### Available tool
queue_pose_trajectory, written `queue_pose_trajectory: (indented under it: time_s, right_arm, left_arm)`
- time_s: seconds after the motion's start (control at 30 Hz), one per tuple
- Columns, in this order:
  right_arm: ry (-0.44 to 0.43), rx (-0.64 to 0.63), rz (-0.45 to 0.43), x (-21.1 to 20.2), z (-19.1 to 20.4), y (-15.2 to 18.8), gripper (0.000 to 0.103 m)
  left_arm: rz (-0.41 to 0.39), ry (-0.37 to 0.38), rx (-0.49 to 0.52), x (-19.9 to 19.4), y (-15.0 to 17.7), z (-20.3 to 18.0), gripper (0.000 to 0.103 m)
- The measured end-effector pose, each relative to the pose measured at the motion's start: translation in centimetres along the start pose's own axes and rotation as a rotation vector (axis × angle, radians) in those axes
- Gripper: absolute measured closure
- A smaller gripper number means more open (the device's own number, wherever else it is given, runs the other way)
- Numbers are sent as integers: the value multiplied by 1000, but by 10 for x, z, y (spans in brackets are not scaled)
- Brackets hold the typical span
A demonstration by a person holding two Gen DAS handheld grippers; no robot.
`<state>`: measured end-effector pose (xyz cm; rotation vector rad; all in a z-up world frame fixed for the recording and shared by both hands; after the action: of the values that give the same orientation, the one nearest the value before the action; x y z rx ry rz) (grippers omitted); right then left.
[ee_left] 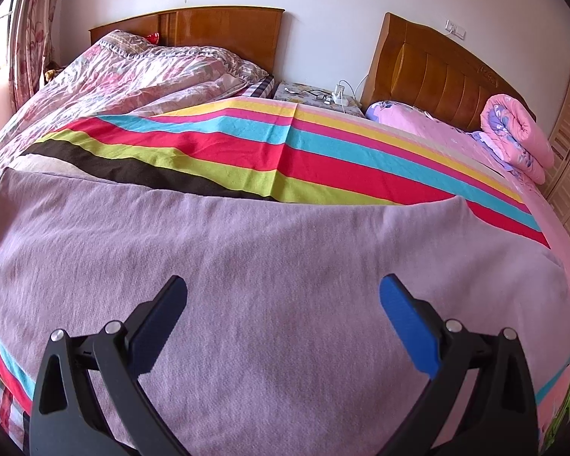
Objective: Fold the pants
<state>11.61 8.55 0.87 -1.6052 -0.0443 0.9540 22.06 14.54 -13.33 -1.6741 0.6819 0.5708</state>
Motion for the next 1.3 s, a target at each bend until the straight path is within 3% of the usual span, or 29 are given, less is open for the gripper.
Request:
queue_pose_trajectory:
  time_s: [0.07, 0.13, 0.23, 0.33, 0.43, 0.5, 0.63, 0.77, 0.83, 0.9, 0.93, 1.03, 1.1, 1.17, 1.2, 1.27, 1.3]
  right_arm:
    - [-16, 30, -26, -2, -6, 0, 14]
    - [25, 42, -19, 4, -19, 9, 14]
    - [94, 44, 87, 34, -39, 43, 14]
    - [89, 46, 187, 68, -43, 78, 14]
    - [52, 65, 243, 91, -37, 102, 14]
    - [25, 59, 259, 99, -31, 108, 14]
    - [10, 42, 266, 99, -26, 113, 14]
    - [18, 71, 268, 94, -35, 117, 14]
    - [25, 83, 265, 91, -39, 117, 14]
    - [30, 86, 264, 90, -42, 117, 14]
    - [30, 87, 264, 90, -44, 117, 14]
    - [24, 77, 255, 89, -42, 112, 14]
    - [2, 60, 249, 92, -36, 105, 14]
    - [-32, 13, 252, 100, -23, 96, 14]
    - [-56, -22, 260, 107, -13, 93, 14]
    - [-82, -103, 275, 124, 5, 87, 14]
    - [-77, -135, 304, 133, 12, 88, 14]
  left_arm:
    - [-17, 20, -28, -7, 1, 12, 1]
    - [-50, 48, -78, -19, 3, 33, 1]
    - [-129, 102, -203, -50, 10, 88, 1]
    - [-181, 145, -445, -78, 28, 168, 2]
    - [-227, 240, -724, -93, 47, 246, 2]
    - [-268, 310, -842, -95, 51, 281, 3]
    - [-267, 353, -873, -78, 38, 311, 8]
    - [-220, 319, -845, -46, 21, 318, 9]
    - [-243, 332, -874, -42, 16, 322, 10]
    - [-250, 336, -860, -46, 10, 324, 65]
    - [-243, 325, -860, -45, 10, 327, 88]
    - [-253, 307, -845, -48, 11, 330, 88]
    - [-250, 268, -863, -44, 16, 337, 76]
    - [-307, 349, -895, -41, 12, 342, 48]
    - [-327, 374, -894, -42, 9, 342, 43]
    - [-328, 356, -862, -43, 1, 336, 32]
    - [-322, 325, -849, -42, -2, 334, 33]
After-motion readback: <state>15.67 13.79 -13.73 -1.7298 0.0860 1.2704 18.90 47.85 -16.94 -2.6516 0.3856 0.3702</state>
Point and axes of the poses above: each gripper's, at about its wrist camera, not at the fingertips, and x roughly the way its jaws point, z to its left, y to its underside, the point moved 9 cm from there along x, roughly the way its jaws point, and after that the axes turned 3 degrees about -x, right-handed, at the moved point
